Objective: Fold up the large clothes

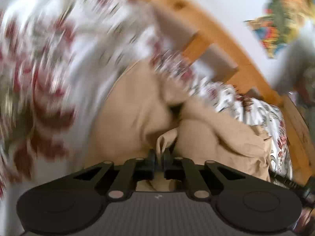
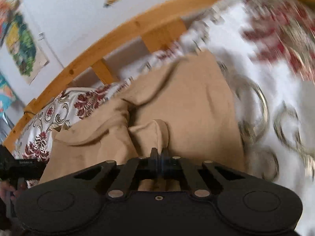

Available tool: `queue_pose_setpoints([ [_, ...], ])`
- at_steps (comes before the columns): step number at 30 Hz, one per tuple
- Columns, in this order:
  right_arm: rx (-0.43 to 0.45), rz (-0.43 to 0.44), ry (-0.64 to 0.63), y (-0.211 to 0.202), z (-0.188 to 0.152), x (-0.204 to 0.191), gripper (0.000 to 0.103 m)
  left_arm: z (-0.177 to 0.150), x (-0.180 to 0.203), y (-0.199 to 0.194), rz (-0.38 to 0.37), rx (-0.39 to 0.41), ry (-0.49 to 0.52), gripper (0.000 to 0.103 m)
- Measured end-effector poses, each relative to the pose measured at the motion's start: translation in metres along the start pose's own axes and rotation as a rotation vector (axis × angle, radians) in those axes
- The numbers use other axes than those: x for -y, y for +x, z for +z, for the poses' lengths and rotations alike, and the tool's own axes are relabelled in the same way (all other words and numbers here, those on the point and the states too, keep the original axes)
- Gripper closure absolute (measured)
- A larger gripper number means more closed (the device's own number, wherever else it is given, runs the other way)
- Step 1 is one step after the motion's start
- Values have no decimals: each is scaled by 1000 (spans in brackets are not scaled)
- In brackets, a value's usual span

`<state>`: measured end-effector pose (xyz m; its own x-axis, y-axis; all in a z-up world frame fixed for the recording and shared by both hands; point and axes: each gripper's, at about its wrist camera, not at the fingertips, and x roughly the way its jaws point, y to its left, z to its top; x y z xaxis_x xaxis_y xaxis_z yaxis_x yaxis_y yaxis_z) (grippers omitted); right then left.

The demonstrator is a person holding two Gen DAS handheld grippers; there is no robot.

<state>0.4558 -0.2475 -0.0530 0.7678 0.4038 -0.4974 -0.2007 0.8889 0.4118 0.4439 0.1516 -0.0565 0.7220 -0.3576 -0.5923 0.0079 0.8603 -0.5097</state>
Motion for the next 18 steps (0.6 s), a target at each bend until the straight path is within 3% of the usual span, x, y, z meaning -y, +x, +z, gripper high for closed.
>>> queue_pose_setpoints([
  [3,179,-60,-202,-20,6,-30,103,-1,28,-28,-19,193,205,99],
  [4,241,-78,-286,-28,4,-41,103,-4,34,-33,-5,222,265,99],
  [6,249,-108,-344,-29,2,-46,103,-7,33,-27,34,176,307,99],
  [9,117,-110,-244,-14,-6,-24,103,-16,16,-7,83,66,264,99],
  [13,73,-126,-219,-2,-24,-16,100,-30,18,-1,109,32,275,92],
  [15,87,-150,-237,-4,-24,-19,88,-31,18,-8,105,16,251,76],
  [17,111,-184,-255,-14,-19,-26,73,-32,19,-22,107,38,236,25],
  [18,128,-205,-276,-18,-17,-32,64,-32,19,-32,119,73,239,19],
])
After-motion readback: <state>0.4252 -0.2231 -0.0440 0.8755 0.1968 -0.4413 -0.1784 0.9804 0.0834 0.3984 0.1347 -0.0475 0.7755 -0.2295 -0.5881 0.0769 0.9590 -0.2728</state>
